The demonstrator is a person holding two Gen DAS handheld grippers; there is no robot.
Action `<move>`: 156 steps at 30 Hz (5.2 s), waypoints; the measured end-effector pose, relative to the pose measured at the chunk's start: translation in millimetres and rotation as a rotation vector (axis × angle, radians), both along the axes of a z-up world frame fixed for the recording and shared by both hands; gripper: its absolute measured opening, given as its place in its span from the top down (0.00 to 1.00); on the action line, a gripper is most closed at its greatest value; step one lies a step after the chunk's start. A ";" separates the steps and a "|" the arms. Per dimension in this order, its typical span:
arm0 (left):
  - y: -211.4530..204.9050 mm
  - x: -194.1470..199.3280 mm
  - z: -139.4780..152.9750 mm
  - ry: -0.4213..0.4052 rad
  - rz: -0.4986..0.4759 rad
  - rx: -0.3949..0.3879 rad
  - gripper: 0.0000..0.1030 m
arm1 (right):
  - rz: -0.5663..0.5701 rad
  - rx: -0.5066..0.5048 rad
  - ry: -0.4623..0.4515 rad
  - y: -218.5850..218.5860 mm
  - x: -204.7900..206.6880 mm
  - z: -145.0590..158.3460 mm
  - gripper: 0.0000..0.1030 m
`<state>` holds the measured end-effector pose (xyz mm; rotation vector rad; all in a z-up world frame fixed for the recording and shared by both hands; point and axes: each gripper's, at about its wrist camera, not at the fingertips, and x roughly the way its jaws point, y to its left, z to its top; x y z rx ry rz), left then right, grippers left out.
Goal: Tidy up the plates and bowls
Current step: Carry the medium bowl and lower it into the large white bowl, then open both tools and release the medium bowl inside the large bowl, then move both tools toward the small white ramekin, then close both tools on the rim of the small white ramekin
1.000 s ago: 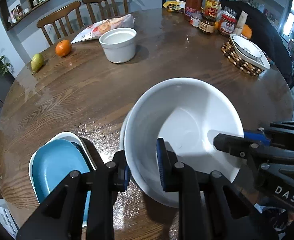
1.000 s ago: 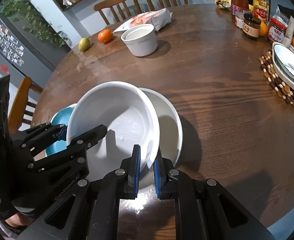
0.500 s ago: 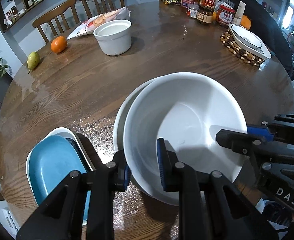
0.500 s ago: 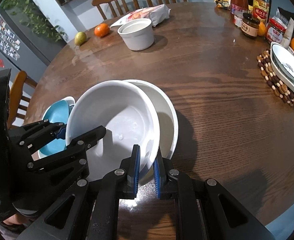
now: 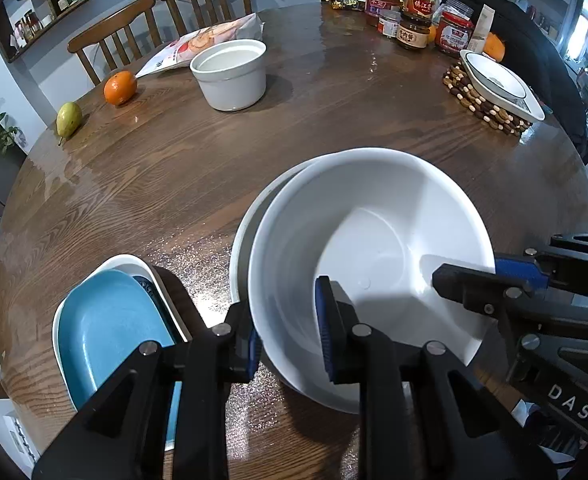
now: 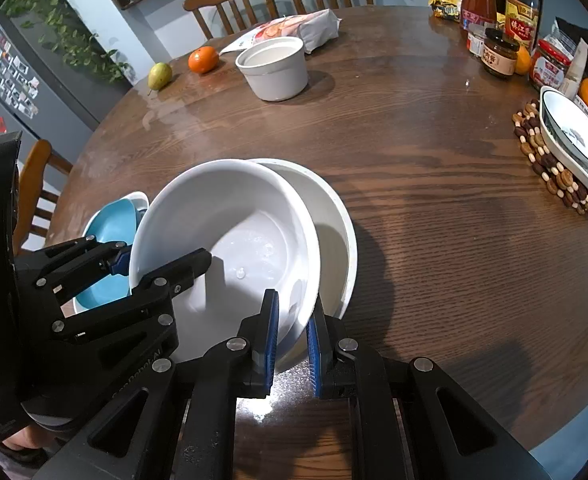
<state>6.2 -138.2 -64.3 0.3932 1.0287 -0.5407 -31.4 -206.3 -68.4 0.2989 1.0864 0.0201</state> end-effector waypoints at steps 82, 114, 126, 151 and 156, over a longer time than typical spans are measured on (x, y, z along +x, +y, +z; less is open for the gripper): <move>31.8 43.0 47.1 -0.077 0.186 -0.112 0.16 | -0.083 -0.019 -0.127 -18.7 24.6 35.3 0.59; 15.2 119.3 93.8 -0.175 0.261 -0.111 0.16 | -0.065 0.039 -0.177 -49.2 100.1 71.7 0.58; -18.3 201.1 55.7 -0.116 0.317 -0.019 0.16 | -0.023 0.143 -0.115 -74.3 205.8 45.8 0.58; -57.7 231.9 -5.9 -0.003 0.291 0.038 0.69 | 0.078 0.158 -0.011 -63.4 270.7 -13.3 0.79; -60.5 232.2 -7.8 0.013 0.281 0.016 0.79 | 0.094 0.147 -0.017 -65.4 273.8 -15.6 0.80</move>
